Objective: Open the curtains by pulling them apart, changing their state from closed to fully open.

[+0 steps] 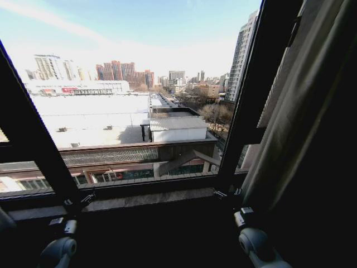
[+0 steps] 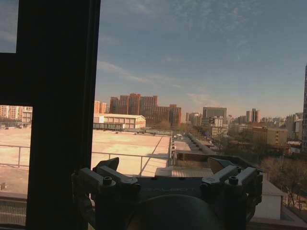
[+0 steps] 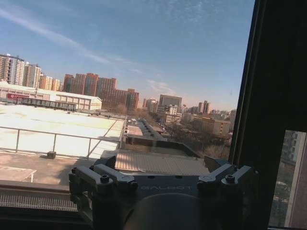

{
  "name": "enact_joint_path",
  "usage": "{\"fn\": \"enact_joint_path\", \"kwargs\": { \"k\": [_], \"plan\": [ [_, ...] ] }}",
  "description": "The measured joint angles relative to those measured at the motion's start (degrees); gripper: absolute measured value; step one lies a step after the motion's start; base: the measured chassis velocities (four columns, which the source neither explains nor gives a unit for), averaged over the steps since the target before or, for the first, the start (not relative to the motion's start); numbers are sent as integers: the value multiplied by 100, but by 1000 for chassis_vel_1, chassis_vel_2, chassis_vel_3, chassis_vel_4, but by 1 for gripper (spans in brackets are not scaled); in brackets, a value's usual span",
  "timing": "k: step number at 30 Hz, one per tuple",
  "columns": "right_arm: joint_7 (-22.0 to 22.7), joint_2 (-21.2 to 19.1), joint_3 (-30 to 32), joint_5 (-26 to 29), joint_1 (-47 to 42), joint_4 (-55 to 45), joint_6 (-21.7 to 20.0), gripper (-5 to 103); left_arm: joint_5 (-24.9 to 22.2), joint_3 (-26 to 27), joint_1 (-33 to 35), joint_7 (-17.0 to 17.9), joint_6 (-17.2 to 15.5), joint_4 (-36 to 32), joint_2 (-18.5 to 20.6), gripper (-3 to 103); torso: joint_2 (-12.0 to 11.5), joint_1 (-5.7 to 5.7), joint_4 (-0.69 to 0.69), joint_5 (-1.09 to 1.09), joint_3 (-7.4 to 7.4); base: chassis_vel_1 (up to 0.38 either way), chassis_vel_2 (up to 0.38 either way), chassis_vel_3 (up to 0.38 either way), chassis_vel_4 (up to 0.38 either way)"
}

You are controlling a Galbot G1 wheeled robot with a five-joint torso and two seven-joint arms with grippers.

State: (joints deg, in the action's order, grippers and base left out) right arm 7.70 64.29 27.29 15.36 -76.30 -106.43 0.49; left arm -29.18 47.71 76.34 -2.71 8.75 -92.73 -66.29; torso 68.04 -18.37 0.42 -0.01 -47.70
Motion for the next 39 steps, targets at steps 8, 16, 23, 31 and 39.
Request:
{"fn": "enact_joint_path", "kwargs": {
  "k": [8,16,23,31,39],
  "plan": [
    [0,0,0,0,0,0,0,100,0,0,0,0,0,0,0,100,0,-1,1,1,0,350,368,-355,-369],
    [0,0,0,0,0,0,0,100,0,0,0,0,0,0,0,100,0,-1,0,0,0,364,357,-358,-343],
    [0,0,0,0,0,0,0,100,0,0,0,0,0,0,0,100,1,1,1,3,1,372,349,-368,-348],
    [-1,0,-1,0,0,-1,0,100,0,1,0,2,0,0,1,100,1,0,0,6,0,257,261,-253,-259],
    [-1,-2,1,0,1,0,0,100,0,-1,0,1,0,-1,-1,100,-1,-1,3,-5,0,32,17,-20,-28]
  ]
}}
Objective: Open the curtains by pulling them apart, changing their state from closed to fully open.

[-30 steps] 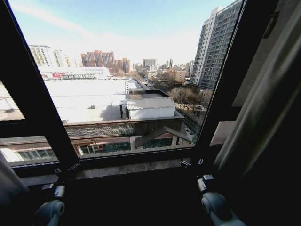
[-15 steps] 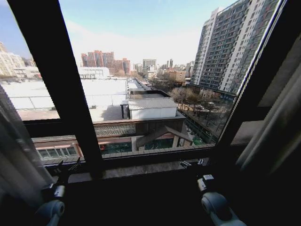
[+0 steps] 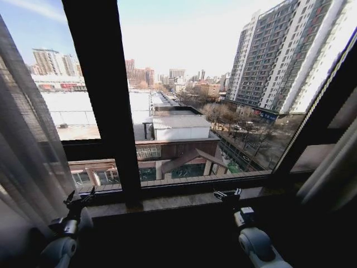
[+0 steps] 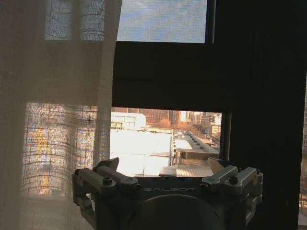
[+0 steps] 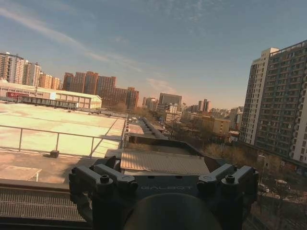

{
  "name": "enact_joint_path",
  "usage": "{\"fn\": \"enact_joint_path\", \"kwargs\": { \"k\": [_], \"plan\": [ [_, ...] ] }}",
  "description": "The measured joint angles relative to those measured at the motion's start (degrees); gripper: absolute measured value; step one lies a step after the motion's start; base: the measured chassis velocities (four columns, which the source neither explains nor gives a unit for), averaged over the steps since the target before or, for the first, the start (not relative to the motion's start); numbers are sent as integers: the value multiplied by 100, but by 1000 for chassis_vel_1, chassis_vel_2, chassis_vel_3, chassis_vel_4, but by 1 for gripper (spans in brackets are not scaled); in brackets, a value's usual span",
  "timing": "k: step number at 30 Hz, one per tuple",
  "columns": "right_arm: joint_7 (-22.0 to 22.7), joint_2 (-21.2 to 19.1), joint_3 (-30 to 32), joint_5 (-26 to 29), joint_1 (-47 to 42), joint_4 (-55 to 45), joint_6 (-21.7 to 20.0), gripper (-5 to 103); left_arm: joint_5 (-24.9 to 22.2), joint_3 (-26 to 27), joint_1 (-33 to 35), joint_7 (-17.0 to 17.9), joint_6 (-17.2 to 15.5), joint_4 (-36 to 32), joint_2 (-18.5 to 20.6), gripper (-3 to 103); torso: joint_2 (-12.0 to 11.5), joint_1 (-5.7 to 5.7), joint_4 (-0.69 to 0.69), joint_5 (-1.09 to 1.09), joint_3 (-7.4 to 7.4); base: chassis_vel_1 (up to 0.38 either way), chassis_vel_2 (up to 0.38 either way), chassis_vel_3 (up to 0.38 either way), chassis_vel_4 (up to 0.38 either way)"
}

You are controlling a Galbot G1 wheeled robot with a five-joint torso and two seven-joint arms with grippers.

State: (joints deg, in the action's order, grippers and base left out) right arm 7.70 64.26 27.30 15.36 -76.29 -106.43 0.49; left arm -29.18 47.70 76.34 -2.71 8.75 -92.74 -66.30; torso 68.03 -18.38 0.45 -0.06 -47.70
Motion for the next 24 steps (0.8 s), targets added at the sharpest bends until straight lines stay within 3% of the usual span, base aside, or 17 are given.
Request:
{"fn": "enact_joint_path", "kwargs": {
  "k": [24],
  "plan": [
    [0,1,0,0,0,0,0,100,0,1,0,-1,0,1,0,100,0,-1,-2,5,0,44,-35,-42,29]
  ]
}}
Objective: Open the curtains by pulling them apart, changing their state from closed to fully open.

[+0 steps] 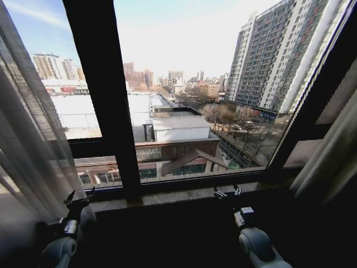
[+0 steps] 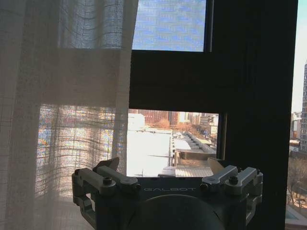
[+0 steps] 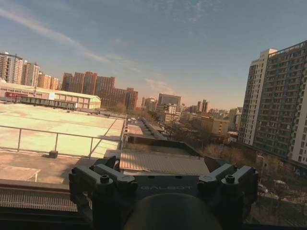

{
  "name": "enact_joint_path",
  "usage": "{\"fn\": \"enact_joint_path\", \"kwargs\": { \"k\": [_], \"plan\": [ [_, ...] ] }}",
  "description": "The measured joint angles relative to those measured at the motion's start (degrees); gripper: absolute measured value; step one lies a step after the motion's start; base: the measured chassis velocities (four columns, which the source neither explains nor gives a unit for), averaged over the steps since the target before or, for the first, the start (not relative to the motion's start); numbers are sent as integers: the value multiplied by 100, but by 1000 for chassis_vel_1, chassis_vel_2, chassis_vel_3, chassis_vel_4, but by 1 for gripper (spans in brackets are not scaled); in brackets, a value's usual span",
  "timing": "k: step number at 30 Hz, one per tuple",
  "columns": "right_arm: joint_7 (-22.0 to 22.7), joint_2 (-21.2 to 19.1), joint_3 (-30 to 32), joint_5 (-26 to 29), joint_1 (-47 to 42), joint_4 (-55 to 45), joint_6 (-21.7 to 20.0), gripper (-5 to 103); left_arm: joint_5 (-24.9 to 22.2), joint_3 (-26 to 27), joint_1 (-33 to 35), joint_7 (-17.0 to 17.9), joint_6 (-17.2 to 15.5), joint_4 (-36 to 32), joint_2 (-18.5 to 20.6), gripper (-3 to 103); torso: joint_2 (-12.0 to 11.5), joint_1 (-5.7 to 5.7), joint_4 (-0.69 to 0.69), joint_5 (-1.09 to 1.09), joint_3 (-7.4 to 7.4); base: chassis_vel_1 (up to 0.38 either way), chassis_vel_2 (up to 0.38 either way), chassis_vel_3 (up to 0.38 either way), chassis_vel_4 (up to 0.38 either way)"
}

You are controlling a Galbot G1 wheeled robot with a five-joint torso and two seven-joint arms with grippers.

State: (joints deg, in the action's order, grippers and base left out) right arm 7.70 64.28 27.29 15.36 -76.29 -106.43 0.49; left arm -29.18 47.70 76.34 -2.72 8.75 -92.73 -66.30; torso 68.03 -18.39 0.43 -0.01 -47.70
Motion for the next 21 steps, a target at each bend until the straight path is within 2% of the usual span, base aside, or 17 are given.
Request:
{"fn": "enact_joint_path", "kwargs": {
  "k": [6,21],
  "plan": [
    [0,0,0,0,0,0,0,100,0,0,0,0,0,0,0,100,0,1,-1,1,0,22,35,-37,-42],
    [0,1,-2,0,0,-2,0,100,0,2,0,7,0,1,1,100,1,2,-2,4,1,127,96,-126,-99]
  ]
}}
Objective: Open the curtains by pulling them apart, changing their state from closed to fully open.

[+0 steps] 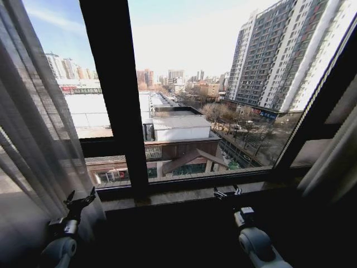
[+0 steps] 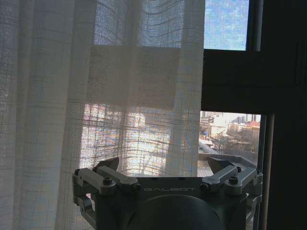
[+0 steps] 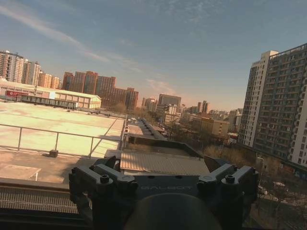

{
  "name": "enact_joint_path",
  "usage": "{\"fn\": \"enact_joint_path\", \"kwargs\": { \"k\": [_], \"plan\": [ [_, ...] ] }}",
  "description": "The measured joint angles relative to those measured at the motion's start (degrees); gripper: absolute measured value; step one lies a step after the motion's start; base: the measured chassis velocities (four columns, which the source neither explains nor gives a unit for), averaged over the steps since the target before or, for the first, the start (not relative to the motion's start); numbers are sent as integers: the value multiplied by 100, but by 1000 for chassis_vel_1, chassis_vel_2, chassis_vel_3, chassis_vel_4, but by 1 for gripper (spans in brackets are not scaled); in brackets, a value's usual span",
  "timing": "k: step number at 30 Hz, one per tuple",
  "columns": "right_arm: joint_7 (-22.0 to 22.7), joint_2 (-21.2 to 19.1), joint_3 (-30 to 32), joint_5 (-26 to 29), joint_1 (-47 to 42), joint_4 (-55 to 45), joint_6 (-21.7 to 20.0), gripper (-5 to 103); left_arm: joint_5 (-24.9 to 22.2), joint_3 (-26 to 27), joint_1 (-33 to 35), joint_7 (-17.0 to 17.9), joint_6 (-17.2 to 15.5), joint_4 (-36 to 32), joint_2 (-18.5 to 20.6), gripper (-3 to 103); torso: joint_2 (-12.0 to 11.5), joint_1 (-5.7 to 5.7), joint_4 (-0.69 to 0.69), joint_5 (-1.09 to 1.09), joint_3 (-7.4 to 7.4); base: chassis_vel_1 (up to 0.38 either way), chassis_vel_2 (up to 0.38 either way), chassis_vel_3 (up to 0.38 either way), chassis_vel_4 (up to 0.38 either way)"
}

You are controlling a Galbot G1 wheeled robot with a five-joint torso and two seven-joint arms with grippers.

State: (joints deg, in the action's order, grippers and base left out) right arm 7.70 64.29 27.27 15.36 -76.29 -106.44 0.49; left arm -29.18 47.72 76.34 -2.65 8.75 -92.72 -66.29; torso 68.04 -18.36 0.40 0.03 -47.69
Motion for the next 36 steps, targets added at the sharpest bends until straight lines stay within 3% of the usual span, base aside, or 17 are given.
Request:
{"fn": "enact_joint_path", "kwargs": {
  "k": [6,36],
  "plan": [
    [0,-1,1,0,0,0,0,100,0,-1,0,-1,0,-1,-1,100,-1,-1,4,-7,-1,0,0,0,0],
    [0,-1,2,0,0,0,0,100,0,-1,0,-6,0,0,0,100,0,0,2,-4,0,0,0,0,0]
  ]
}}
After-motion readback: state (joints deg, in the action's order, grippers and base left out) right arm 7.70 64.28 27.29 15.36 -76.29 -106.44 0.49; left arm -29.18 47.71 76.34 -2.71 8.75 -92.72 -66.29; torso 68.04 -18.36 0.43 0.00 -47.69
